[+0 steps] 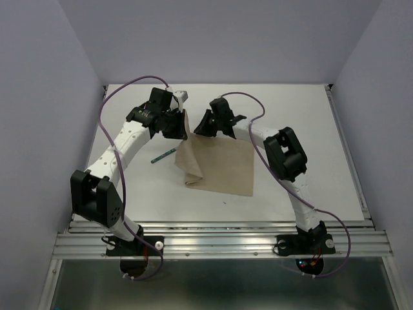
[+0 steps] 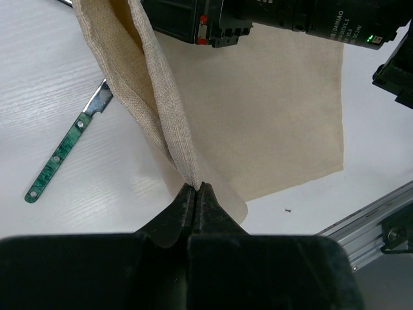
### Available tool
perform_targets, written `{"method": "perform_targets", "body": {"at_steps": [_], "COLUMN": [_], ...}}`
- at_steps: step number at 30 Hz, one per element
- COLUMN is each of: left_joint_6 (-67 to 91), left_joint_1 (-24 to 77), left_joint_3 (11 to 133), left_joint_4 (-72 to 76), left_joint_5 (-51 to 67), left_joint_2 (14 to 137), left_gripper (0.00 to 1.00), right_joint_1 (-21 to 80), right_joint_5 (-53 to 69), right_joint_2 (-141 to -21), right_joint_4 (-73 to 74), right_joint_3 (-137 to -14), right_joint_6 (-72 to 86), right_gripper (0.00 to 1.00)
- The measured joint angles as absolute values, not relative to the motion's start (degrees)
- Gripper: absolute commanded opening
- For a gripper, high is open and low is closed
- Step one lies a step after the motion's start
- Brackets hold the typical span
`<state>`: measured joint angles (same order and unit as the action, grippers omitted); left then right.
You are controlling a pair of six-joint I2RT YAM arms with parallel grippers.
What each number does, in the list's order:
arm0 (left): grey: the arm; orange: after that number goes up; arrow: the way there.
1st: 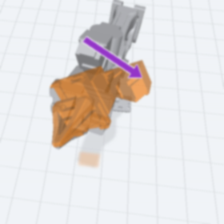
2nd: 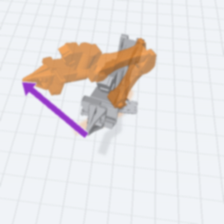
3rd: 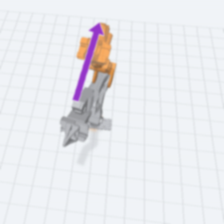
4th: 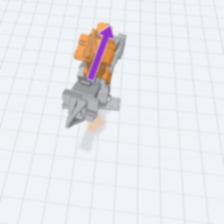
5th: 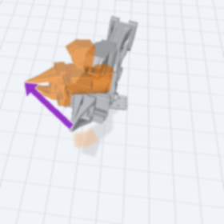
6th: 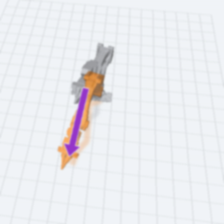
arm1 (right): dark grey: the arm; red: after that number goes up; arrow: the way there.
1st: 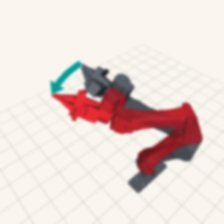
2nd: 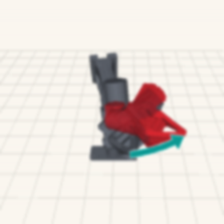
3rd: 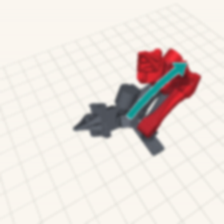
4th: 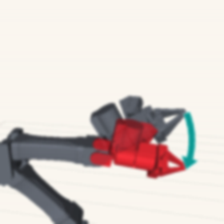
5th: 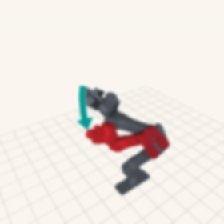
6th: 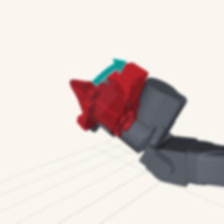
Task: Fold the napkin into a case and place the utensils inside
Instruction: Fold the rectangle-folded napkin at the center of the board.
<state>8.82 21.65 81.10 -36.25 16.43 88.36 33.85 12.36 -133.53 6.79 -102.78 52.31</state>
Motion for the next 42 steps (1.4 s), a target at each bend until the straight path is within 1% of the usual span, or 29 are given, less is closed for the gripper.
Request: {"method": "perform_targets", "body": {"at_steps": [16,19,22,26,29,33,36,40,42], "left_joint_6": [9.7,9.9,9.9,10.2,10.8,11.9,12.8,13.8,14.3], "left_joint_1": [21.6,21.7,21.8,22.1,22.6,23.6,24.6,26.5,28.0], "left_joint_3": [81.1,81.1,81.1,81.1,81.1,81.1,81.1,81.1,81.2], "left_joint_4": [-35.4,-35.4,-35.4,-35.4,-35.2,-34.8,-34.3,-33.5,-33.0], "left_joint_5": [18.6,19.0,19.2,19.4,19.4,19.4,19.2,18.8,18.8], "left_joint_2": [88.3,88.3,88.3,88.3,88.3,88.3,88.3,88.3,88.3], "left_gripper": [0.0,0.0,0.0,0.0,0.0,0.0,0.0,0.0,0.0], "right_joint_1": [33.8,33.8,33.7,32.0,28.9,21.7,18.8,19.7,20.3], "right_joint_5": [11.3,10.4,8.9,6.4,5.3,3.1,1.2,0.6,0.5], "right_joint_2": [-136.6,-135.8,-132.4,-121.3,-111.0,-98.1,-93.9,-90.6,-89.9], "right_joint_4": [8.3,9.5,11.2,11.4,10.6,9.9,11.7,14.6,15.6], "right_joint_3": [-103.5,-103.5,-102.1,-93.8,-84.4,-68.1,-60.0,-50.6,-48.5], "right_joint_6": [51.9,51.1,50.3,48.9,47.4,45.1,43.5,41.8,41.3], "right_gripper": [0.19,0.2,0.2,0.2,0.21,0.29,0.29,0.29,0.29]}}
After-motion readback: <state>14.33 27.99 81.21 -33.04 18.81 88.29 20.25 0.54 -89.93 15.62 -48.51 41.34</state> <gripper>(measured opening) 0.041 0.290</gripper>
